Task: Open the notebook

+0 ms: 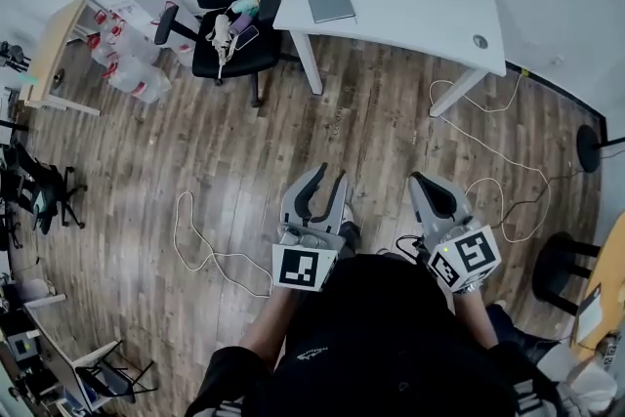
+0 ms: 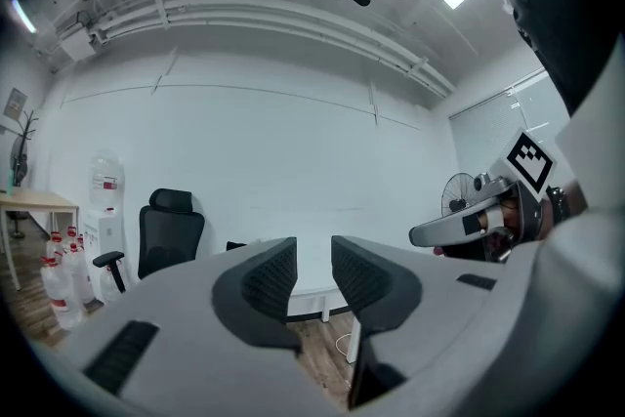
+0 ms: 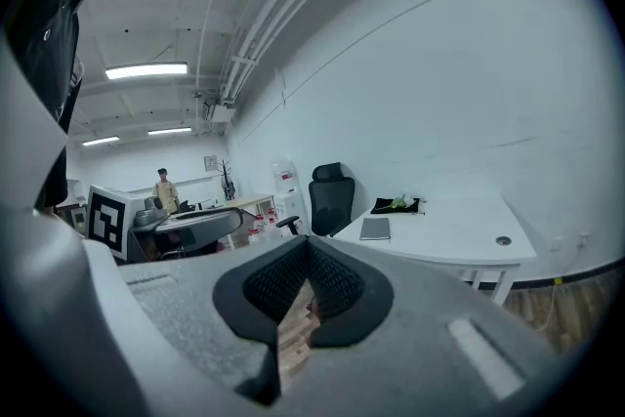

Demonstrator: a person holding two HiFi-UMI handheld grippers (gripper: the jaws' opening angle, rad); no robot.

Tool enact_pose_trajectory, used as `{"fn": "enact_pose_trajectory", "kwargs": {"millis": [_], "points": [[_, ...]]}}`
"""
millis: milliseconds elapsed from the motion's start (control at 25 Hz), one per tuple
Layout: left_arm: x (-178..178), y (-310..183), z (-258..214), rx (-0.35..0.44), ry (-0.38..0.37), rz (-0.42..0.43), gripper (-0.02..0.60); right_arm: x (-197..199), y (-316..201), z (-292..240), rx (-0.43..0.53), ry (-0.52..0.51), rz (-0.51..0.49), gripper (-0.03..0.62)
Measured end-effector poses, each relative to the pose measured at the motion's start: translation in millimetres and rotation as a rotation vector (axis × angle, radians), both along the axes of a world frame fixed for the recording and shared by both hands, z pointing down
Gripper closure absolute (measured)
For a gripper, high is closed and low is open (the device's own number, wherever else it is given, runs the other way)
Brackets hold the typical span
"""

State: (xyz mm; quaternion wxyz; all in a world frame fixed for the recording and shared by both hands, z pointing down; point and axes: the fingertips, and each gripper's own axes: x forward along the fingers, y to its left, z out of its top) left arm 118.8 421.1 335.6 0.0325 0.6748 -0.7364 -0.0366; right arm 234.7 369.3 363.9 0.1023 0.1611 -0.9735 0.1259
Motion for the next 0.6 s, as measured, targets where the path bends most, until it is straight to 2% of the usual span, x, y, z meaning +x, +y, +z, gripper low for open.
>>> {"fn": "enact_pose_trajectory", "kwargs": {"millis": [280, 600], "points": [[-37, -17, -3, 0.028, -0.006, 0.037, 0.471, -41, -11, -4, 0.015, -0.010, 0.023, 0.589], [-71, -19, 6, 0.031, 0.024, 0.016, 0.471, -70, -17, -3, 0.021, 0.004, 0.040, 0.589]]}}
